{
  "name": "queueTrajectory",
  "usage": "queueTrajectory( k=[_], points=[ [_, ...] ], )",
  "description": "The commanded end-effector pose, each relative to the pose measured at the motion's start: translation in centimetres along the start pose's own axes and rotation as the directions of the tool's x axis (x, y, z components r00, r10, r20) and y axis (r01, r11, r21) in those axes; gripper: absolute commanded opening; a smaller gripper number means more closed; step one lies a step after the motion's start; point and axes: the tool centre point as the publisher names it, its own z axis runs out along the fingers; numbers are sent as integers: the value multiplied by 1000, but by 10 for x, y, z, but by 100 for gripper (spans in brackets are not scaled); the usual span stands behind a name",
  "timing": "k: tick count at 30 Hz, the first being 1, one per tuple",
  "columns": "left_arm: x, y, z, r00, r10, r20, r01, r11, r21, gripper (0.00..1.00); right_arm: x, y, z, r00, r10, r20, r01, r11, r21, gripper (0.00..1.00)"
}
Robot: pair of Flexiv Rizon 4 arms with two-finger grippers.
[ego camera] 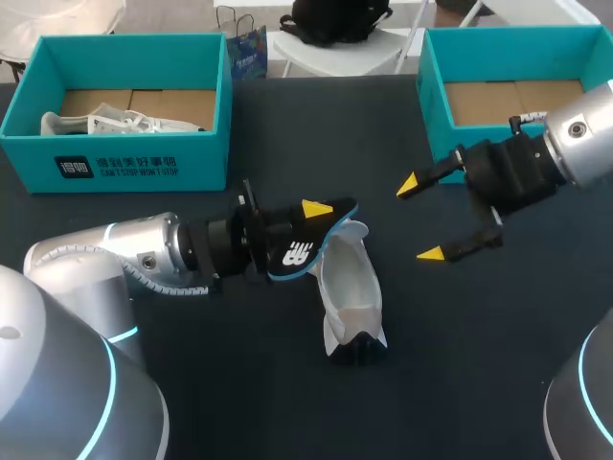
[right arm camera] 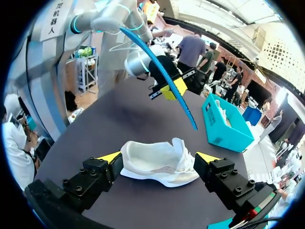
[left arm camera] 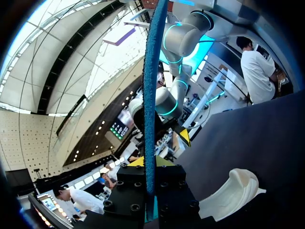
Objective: Take the shoe out of the shoebox, open the shoe tongue, remove and reinsert the insole, then place the shoe into the shoebox
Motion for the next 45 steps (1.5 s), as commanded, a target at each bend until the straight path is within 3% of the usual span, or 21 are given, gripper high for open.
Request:
queueTrajectory(
  k=[1,5,7,10,12,18,22,33,45],
  points=[
    [1,0,1,1000,1,1,-1,1000,-2,0,-1,0,1,1000,1,-2,-1,1000,4,100],
    [5,-6,1,1000,-6,4,6,1000,1,0,-1,0,1,1000,1,-2,-1,1000,4,100],
    [14,-15,2,999,-25,-29,25,1000,2,0,1,-5,9,1000,-3,4,3,997,76,100],
    [25,-30,2,998,-36,-52,36,999,1,0,5,-15,15,996,-26,90,11,987,161,100],
    [31,-36,2,998,-29,-60,29,1000,2,0,8,-23,18,996,-30,85,8,968,251,100],
    [48,-44,0,996,-15,-87,14,1000,-11,0,17,-42,27,991,-20,136,-16,966,257,100],
    [60,-44,-3,995,-24,-92,23,1000,-16,0,24,-53,36,993,3,118,-36,961,273,100],
    [97,-19,-7,991,-33,-133,27,999,-43,0,38,-82,65,991,27,134,-63,961,268,100],
    [103,-14,-2,986,-12,-166,0,997,-73,0,30,-90,86,997,8,71,-29,954,297,100]
  ],
)
